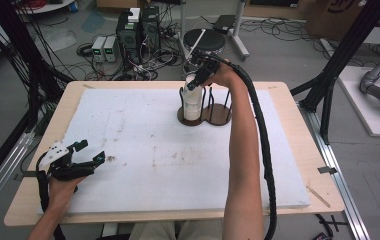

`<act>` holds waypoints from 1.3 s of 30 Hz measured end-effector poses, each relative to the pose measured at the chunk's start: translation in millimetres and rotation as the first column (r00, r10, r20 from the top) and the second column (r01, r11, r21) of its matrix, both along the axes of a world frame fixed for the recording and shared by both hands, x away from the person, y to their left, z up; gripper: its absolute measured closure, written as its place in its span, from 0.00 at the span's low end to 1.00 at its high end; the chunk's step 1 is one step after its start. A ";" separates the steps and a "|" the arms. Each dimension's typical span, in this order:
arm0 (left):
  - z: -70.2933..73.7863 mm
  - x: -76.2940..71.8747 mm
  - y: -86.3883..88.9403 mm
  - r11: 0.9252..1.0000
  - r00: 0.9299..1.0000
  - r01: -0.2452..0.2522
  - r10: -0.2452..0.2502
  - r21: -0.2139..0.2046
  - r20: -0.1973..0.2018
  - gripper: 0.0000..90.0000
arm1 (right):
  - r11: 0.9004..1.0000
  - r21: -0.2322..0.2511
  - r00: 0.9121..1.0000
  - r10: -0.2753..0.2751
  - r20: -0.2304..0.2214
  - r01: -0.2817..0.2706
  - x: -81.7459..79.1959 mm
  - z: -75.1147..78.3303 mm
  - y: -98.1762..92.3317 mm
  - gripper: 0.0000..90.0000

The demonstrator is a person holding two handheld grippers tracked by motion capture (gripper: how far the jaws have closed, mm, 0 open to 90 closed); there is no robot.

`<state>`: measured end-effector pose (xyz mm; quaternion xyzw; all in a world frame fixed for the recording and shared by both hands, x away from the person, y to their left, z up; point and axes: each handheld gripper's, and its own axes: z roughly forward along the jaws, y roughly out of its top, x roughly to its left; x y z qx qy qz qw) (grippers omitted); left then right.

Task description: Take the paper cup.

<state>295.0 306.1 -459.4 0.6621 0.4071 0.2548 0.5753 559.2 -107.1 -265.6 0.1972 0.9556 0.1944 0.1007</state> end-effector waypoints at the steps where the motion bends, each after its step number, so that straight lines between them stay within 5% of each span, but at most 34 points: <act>1: 0.0 0.0 0.3 1.000 1.000 0.002 -0.002 0.005 -0.001 0.13 | 1.000 0.003 1.000 0.001 0.006 -0.001 -1.1 2.6 -0.5 0.41; 39: 0.2 -0.3 -1.2 1.000 1.000 -0.003 0.003 0.019 -0.001 0.13 | 0.984 0.178 0.994 -0.042 0.104 0.023 -28.3 55.4 -34.9 0.41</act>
